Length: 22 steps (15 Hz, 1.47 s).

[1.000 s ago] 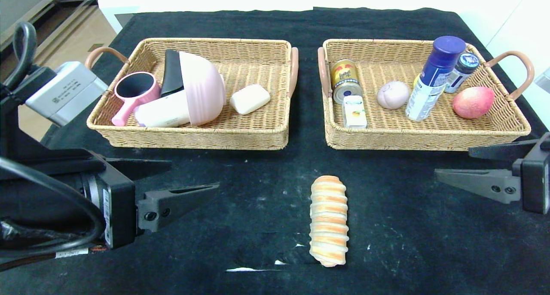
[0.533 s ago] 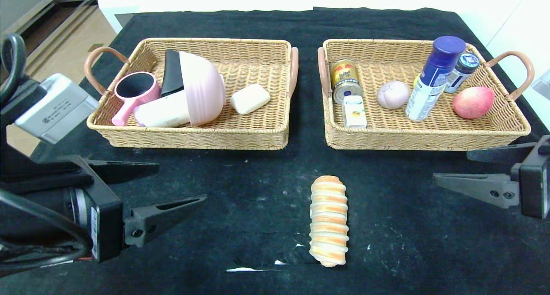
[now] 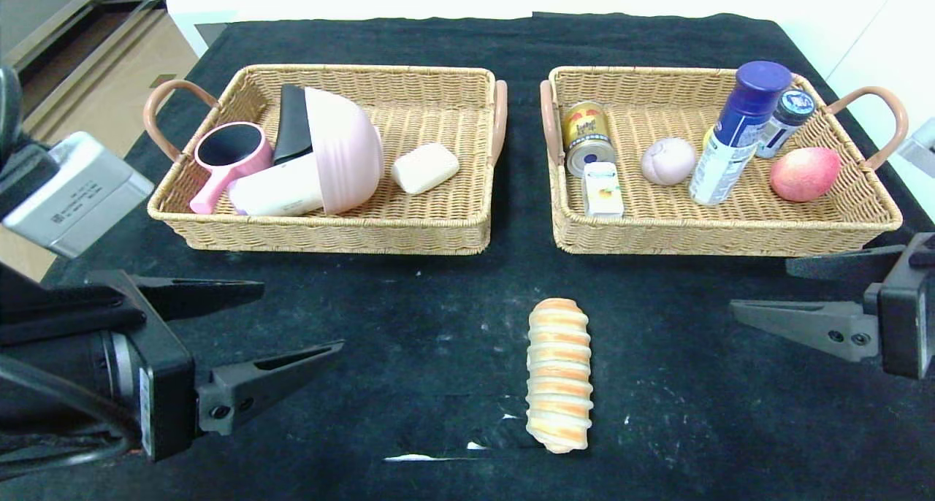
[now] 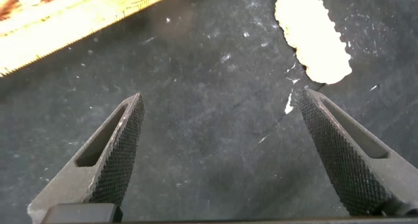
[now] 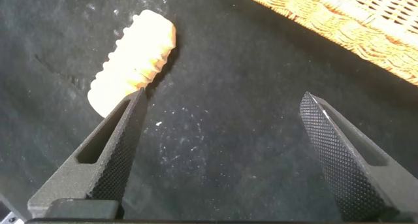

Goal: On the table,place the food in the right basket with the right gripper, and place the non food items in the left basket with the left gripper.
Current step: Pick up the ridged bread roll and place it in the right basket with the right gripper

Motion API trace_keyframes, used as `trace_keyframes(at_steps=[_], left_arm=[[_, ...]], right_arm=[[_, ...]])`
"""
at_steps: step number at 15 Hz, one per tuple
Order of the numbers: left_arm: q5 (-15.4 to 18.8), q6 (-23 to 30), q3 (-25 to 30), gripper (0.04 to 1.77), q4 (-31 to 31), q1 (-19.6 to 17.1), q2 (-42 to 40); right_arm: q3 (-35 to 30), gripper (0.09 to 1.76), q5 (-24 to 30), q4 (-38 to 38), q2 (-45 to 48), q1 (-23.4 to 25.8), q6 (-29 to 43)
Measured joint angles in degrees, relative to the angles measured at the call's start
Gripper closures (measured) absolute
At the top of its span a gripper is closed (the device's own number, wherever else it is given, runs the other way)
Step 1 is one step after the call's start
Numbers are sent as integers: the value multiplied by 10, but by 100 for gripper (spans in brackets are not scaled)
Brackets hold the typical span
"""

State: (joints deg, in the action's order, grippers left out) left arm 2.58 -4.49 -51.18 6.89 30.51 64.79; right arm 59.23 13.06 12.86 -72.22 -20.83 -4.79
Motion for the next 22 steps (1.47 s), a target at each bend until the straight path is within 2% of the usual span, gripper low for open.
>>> trace_keyframes(at_steps=[3,5,10,15,22], left_arm=[[0,-10,1,9,1,0,-8],[0,-10,3,9,1,0,-10],[0,-10,4,9,1,0,-19],[0,-10,4,9,1,0,-21],[0,-9,4,9,1,-1,-20]], right_arm=[[13,14,-22,4,-8,-10,1],[21,14,-61,5,-15,-40,2],[33,14,-185,4,-50,-168,67],[62,14,-261,2,-115,-246,144],[87,14,-302,-1,-199,-297,206]])
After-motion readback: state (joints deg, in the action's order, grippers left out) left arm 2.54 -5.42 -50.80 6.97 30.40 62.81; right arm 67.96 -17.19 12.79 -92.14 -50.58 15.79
